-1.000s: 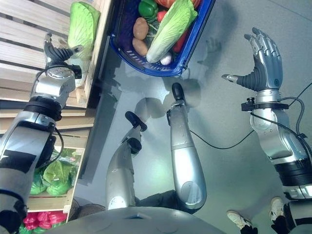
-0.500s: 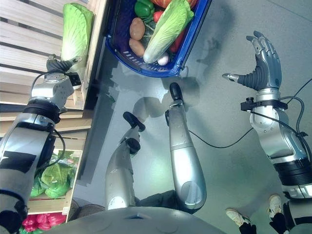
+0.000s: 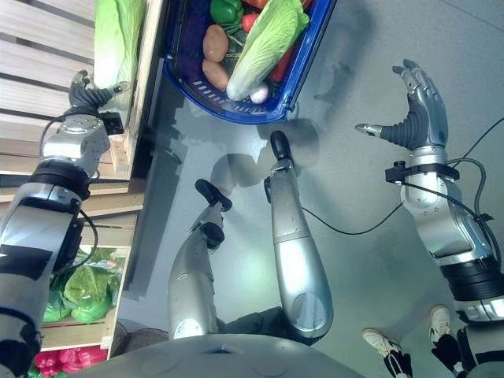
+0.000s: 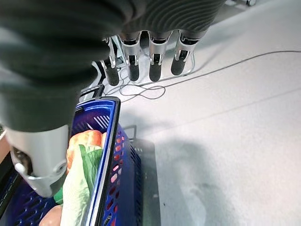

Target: Pick up fruits and vegetables into the basket

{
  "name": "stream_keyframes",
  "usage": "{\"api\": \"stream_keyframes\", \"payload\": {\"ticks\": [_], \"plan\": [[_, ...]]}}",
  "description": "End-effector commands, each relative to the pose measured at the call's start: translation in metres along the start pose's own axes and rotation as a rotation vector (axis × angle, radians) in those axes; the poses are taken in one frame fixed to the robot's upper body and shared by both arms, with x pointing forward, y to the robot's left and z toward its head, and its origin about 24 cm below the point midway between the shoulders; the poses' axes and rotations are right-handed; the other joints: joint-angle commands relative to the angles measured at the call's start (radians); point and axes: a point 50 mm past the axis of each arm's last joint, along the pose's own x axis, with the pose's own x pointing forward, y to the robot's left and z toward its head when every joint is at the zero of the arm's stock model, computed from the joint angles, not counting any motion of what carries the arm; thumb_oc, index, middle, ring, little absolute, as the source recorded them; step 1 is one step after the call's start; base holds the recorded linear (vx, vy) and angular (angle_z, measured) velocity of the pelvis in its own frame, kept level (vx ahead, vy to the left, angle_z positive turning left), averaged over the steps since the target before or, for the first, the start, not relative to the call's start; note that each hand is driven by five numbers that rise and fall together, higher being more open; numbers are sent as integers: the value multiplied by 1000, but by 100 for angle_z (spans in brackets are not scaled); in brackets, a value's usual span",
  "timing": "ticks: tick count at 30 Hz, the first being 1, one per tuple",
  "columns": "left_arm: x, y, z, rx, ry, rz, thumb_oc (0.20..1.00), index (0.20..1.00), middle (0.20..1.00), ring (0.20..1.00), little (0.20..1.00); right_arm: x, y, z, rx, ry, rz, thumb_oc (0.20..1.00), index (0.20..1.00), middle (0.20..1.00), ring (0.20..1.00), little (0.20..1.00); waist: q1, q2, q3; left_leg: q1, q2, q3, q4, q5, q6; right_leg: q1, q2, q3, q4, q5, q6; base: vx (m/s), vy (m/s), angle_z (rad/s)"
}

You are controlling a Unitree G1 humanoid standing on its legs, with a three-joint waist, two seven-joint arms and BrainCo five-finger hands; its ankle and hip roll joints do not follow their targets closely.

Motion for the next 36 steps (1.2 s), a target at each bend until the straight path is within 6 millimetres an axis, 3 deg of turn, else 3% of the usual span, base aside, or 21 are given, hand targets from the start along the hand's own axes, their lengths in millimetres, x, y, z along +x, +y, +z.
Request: {"api": "stream_keyframes", "payload": {"ticks": [1, 8, 23, 29, 36], "plan": [[-12, -42, -15, -11, -4, -426, 1000, 1000, 1000, 1000, 1000, -9, 1, -5, 32, 12, 5, 1000, 1000, 1000, 1000, 1000, -47, -31, -44, -95, 24, 17, 189, -128, 26, 7, 26, -9, 3, -72, 15, 44, 136, -3], [-24, -61, -34, -14, 117, -704, 1000, 1000, 1000, 1000, 1000, -6, -9, -4, 0, -15, 29, 1000, 1000, 1000, 1000, 1000, -62, -12, -44, -77, 15, 33, 177, -126, 26, 6, 26, 8, -1, -71, 15, 30, 72, -2], [-35, -75, -60, -176, 299, -822, 1000, 1000, 1000, 1000, 1000, -1, -15, 4, 1, -26, 78, 1000, 1000, 1000, 1000, 1000, -69, -20, -44, -74, 16, 32, 176, -133, 28, 4, 31, 15, 7, -74, 13, 2, 4, 0], [-37, -81, -54, -257, 266, -832, 1000, 1000, 1000, 1000, 1000, 0, -15, 6, 19, -19, 75, 1000, 1000, 1000, 1000, 1000, -65, -26, -44, -77, 18, 26, 177, -136, 31, 5, 33, 11, 6, -73, 13, -6, -24, 1], [-53, -115, -30, -495, 149, -997, 1000, 1000, 1000, 1000, 1000, 0, -9, 7, 38, -5, 69, 1000, 1000, 1000, 1000, 1000, -52, -29, -44, -81, 19, 18, 177, -137, 36, 6, 35, 5, 9, -70, 11, -13, -53, 1]]}}
